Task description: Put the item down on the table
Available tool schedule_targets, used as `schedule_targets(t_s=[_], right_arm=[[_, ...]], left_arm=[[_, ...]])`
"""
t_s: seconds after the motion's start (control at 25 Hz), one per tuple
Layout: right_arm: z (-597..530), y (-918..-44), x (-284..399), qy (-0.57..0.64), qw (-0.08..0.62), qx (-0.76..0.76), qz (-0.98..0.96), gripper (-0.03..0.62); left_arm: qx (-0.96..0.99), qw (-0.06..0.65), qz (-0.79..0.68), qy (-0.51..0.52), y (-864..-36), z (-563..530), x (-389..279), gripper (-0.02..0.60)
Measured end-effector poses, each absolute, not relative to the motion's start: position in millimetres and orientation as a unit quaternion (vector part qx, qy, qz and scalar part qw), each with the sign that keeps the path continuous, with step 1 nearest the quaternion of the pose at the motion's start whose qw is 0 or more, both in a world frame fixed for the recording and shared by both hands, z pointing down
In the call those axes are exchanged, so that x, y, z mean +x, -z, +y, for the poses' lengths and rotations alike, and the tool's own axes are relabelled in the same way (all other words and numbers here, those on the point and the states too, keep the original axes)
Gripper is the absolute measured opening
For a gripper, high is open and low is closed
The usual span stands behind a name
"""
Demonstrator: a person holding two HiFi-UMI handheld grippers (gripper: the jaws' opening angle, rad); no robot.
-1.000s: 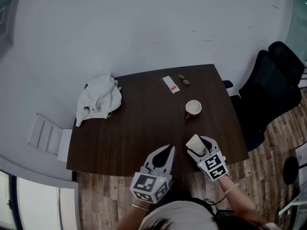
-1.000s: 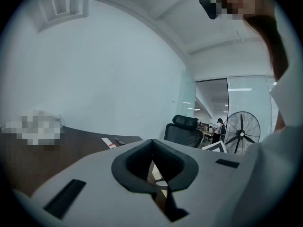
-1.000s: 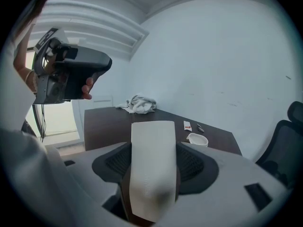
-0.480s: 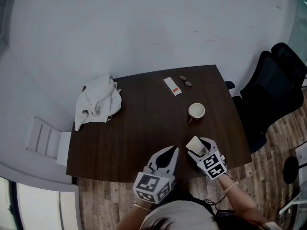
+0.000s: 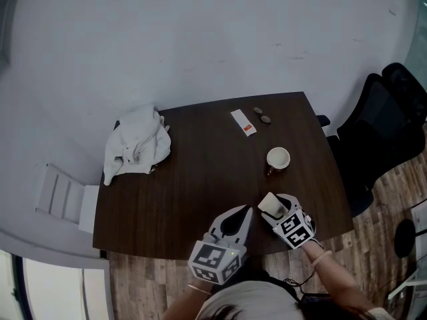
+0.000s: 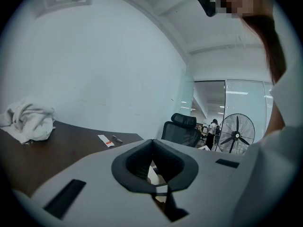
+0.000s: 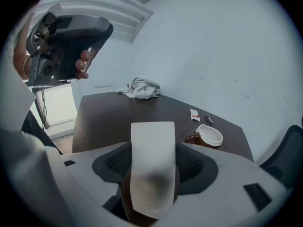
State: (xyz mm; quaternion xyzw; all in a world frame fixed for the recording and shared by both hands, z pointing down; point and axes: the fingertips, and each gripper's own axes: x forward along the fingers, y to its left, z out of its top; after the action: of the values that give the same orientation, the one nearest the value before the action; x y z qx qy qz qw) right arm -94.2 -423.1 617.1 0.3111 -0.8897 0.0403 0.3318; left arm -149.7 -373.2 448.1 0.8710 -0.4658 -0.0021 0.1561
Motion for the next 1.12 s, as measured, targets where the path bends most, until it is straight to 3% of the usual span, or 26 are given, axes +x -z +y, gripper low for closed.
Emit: schedule_targets(t_s=[1.12], right_arm=[[-472,-682,-140,-0.075,0.421,0.239,-0.871,0.284]], left_arm=[[0.860,0.183,-0.477,0.002,-472,-413,-174,0.017]])
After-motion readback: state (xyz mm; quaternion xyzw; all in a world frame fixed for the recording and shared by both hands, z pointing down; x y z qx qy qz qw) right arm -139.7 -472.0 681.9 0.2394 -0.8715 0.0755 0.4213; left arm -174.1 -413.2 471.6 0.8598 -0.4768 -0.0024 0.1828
